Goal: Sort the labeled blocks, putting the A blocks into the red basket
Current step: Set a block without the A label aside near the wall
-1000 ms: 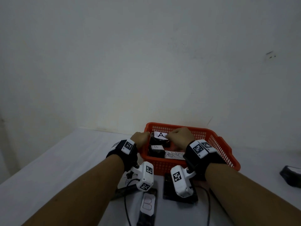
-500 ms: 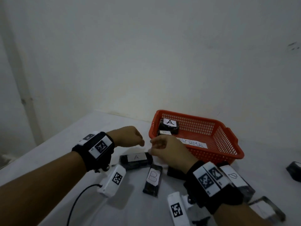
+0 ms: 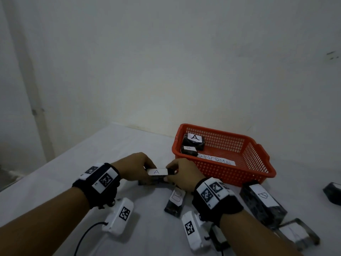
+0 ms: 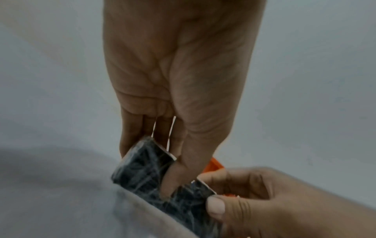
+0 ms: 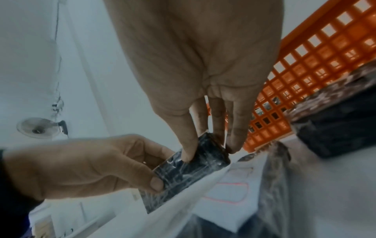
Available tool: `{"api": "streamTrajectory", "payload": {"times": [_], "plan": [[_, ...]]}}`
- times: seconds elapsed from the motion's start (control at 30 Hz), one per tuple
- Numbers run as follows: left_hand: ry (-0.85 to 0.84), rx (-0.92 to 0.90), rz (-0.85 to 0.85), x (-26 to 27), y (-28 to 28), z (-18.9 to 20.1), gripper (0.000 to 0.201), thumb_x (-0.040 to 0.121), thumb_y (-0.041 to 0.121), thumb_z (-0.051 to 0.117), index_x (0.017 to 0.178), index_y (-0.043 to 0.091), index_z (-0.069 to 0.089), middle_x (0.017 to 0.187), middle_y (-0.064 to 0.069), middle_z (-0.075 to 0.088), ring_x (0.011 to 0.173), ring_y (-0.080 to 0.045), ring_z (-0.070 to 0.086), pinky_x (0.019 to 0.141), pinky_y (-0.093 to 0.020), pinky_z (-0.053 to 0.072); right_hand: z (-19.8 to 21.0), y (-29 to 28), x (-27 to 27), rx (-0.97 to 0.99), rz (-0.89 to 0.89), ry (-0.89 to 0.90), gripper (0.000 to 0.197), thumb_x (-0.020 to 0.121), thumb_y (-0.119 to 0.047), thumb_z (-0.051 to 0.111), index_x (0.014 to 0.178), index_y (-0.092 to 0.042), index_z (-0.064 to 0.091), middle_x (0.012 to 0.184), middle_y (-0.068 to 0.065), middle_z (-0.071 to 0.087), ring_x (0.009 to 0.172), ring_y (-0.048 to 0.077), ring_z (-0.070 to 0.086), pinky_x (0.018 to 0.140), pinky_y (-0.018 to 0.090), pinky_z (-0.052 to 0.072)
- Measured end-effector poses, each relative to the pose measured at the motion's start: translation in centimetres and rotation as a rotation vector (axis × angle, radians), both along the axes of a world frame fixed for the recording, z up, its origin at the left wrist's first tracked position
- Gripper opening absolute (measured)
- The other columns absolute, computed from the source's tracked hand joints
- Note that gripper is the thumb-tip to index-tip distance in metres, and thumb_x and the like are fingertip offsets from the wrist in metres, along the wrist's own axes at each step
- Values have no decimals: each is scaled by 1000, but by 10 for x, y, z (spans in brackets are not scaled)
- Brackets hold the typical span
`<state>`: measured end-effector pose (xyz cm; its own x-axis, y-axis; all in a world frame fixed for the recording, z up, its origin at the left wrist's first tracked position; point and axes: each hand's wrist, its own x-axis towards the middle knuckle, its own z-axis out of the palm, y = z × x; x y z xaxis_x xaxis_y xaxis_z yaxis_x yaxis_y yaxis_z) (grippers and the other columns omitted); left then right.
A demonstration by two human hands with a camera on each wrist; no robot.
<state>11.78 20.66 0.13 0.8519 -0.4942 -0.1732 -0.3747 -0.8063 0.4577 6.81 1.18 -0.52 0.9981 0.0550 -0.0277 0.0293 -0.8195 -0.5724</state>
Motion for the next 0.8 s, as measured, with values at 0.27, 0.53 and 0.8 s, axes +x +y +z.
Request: {"api": "streamTrajectory", "payload": {"times": [0.27, 0.53, 0.8], "plan": [[125, -358, -38, -15, 0, 17, 32, 85, 16, 75, 113, 32, 77, 107, 2, 78, 101, -18, 71, 96, -32, 55, 13, -30, -29, 299, -27, -80, 37, 91, -30, 80, 124, -17, 69, 110, -10, 68, 101, 6, 65, 77, 12, 49], [224, -816, -98, -49, -59, 20, 36, 91, 11, 73, 124, 25, 72, 110, -2, 79, 99, -15, 75, 89, -27, 59, 23, -95, -72, 682, -131, -196, 28, 85, -23, 84, 111, -15, 76, 107, 5, 80, 99, 17, 78, 88, 29, 62], [241, -978, -81, -67, -136, 12, 29, 91, 15, 74, 120, 19, 74, 110, -5, 79, 103, -20, 76, 94, -36, 60, 13, -156, -94, 920, -200, -237, 42, 77, -19, 84, 114, -3, 75, 110, 15, 80, 108, 34, 76, 101, 48, 58]]}}
